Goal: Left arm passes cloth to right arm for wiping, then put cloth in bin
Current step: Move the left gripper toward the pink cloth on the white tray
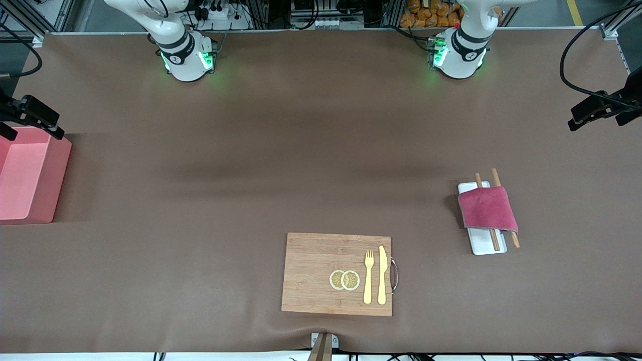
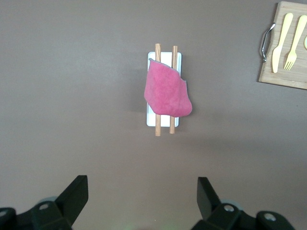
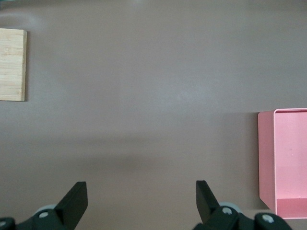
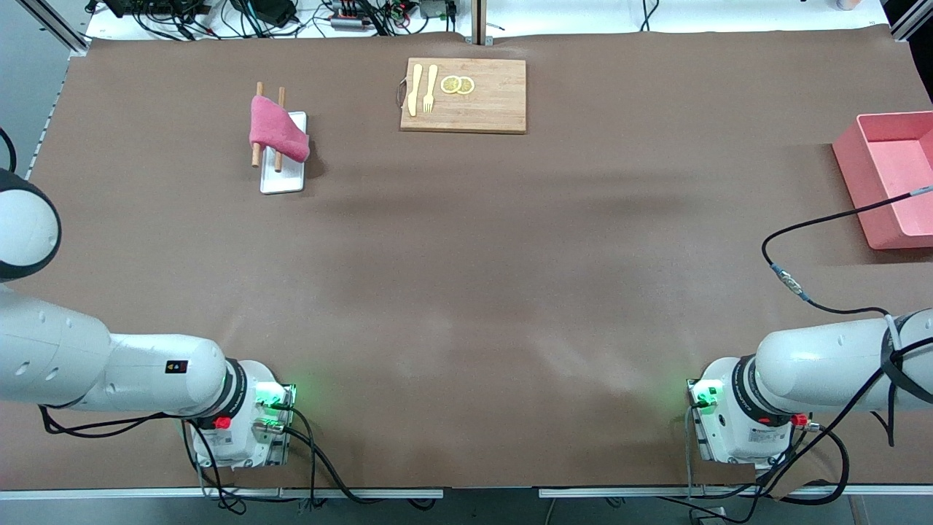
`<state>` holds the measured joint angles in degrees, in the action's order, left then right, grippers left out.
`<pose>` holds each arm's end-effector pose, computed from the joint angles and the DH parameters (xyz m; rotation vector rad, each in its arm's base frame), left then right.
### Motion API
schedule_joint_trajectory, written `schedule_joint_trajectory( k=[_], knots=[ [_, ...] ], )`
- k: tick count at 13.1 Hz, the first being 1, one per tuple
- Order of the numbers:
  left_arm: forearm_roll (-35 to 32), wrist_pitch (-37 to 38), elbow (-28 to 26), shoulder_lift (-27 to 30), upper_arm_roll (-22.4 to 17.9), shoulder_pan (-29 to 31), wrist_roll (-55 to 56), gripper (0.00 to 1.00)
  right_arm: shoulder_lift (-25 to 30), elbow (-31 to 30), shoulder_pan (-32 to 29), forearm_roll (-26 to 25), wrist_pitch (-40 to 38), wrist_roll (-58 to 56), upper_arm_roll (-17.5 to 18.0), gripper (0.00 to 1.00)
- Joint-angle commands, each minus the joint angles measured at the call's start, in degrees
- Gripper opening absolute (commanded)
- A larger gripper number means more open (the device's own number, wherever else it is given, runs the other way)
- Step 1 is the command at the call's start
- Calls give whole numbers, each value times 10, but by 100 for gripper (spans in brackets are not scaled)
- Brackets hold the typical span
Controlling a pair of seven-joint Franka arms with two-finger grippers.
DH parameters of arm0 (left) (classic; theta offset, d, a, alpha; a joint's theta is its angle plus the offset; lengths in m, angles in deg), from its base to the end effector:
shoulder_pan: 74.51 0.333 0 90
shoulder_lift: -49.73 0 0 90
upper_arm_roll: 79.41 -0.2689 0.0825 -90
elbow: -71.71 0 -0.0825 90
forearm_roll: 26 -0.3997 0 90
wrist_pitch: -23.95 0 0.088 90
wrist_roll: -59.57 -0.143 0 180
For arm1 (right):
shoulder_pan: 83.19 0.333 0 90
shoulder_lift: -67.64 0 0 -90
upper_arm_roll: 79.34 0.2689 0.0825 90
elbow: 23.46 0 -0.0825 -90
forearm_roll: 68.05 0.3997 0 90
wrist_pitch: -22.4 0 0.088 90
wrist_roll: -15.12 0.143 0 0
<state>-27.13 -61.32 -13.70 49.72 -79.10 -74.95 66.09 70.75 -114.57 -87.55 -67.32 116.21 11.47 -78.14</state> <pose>0.5620 -0.0044 0.5728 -3.1177 -0.1596 0.0021 0.5656 -0.0292 0.5690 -3.1319 -0.0131 -0.1597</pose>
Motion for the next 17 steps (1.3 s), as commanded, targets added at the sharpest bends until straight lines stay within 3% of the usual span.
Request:
schedule_joint_trajectory(
  k=[1,12,17],
  knots=[
    [-16,13,10,2,4,0,-5,100,-3,8,0,5,-6,10,2,100],
    [-8,19,0,0,6,-1,0,100,-3,4,5,5,-6,10,2,100],
    [-6,-54,-67,-12,6,1,2,100,-4,1,5,5,-6,10,2,100]
  ],
)
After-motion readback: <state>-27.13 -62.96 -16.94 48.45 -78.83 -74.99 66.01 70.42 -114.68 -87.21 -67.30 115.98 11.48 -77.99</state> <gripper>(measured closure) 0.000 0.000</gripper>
